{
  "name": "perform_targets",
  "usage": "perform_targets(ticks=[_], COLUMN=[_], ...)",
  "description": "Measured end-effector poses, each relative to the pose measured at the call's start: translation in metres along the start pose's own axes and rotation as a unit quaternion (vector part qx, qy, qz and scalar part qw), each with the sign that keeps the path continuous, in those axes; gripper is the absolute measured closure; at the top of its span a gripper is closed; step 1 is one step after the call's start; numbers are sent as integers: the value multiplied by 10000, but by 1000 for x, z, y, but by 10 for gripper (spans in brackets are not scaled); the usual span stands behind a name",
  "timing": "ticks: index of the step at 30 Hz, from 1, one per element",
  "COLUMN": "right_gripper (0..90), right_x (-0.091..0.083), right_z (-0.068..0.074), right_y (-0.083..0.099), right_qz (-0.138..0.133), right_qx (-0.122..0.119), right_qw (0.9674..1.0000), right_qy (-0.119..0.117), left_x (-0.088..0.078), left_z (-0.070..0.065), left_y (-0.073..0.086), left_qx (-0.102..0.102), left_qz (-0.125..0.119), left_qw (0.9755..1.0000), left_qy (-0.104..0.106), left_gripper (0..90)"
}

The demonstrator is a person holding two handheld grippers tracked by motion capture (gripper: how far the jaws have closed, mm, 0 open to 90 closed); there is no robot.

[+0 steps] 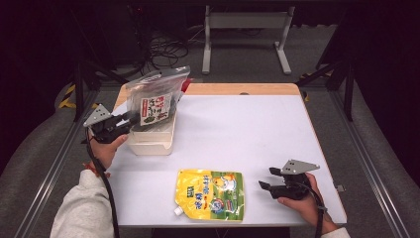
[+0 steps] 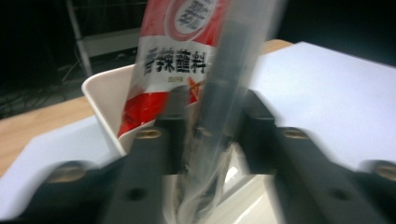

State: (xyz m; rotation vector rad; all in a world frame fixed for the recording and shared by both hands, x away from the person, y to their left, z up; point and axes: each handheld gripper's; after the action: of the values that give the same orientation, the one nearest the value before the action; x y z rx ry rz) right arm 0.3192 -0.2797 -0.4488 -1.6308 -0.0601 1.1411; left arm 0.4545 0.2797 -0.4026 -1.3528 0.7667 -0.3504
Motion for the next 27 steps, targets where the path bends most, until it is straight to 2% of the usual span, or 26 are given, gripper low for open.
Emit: perform_targets(ticks=[3, 7, 10, 18, 22, 26, 27], right_gripper=[350, 350, 349, 349, 351, 360, 361], right_x=[1, 2, 2, 2, 2, 2, 2], right_z=[1, 1, 1, 2, 3, 3, 3], right_y=[0, 0, 0, -2, -3, -4, -4], right_qz=[25, 30, 24, 14, 10, 4, -3], right_qx=[-16, -20, -15, -57, -69, -96, -100], right_qw=[10000, 10000, 10000, 10000, 10000, 10000, 9999], right_qy=[-16, -13, -16, -20, -29, -19, -11], left_x=[0, -2, -2, -3, -4, -4, -5], left_z=[1, 6, 5, 5, 1, -4, -5], left_y=[-1, 5, 7, 11, 9, 7, 7], left_qx=[69, -27, 15, -43, -10, -78, -100], left_qz=[81, 71, 51, 42, 101, 76, 43], left_qw=[9999, 9998, 9998, 9999, 9999, 9999, 9999], left_qy=[70, 177, 191, 107, -17, -116, -85], left_gripper=[754, 766, 769, 767, 750, 717, 711])
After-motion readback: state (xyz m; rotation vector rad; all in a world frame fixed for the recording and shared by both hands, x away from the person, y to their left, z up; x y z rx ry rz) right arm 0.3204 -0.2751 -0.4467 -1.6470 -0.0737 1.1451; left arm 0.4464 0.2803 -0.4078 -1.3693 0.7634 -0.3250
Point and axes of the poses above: each handheld gripper's, and its own axes: x roughly forward along the jaws, y roughly out of its underside, z roughly to its left, and after that the axes turned 3 degrees about x, right-handed
